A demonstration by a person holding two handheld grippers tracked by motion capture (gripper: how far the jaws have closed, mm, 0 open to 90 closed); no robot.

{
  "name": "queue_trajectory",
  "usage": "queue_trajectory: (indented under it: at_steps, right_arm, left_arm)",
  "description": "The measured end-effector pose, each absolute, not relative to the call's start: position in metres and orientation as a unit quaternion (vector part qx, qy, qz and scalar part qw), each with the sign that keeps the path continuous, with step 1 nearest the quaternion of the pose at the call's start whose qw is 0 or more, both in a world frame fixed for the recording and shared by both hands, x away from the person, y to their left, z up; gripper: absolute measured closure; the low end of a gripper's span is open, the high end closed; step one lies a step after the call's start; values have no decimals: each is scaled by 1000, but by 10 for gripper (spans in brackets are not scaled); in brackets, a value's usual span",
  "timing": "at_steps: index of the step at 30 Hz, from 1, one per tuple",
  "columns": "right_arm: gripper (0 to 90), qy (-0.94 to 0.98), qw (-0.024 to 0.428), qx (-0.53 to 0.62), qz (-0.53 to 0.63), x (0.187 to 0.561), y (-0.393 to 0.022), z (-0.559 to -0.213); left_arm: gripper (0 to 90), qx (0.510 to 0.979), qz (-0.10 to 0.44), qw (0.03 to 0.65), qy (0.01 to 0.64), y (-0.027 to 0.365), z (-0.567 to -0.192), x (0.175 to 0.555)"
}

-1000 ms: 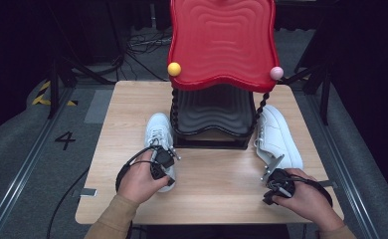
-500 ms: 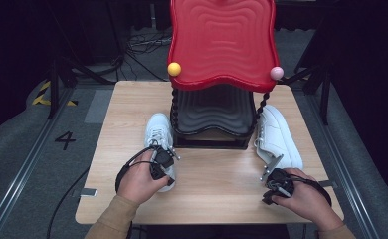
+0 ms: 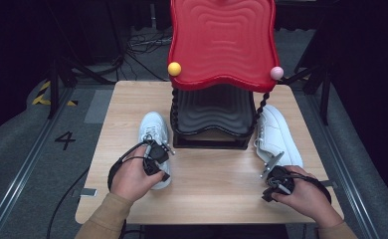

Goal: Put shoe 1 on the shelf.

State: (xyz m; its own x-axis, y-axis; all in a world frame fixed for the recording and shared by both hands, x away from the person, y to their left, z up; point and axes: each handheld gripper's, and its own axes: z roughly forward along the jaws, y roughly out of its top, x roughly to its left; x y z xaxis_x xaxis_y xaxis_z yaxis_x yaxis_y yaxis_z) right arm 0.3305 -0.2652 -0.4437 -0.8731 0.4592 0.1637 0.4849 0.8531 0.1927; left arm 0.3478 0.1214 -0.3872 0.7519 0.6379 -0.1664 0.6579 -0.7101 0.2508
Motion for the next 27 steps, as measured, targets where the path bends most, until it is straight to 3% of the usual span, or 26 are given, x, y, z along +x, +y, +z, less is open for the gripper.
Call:
queue_trajectory:
  at_steps: [18,27]
  right_arm:
    - [787,-958,58,-253,-117,328,-270,-443]
    - [785,-959,63,-249,-116,329,-266,-447]
  left_arm:
    - [754,921,-29,165,351,125,-288,360]
    - [756,926,10,158,342,125,-247,363]
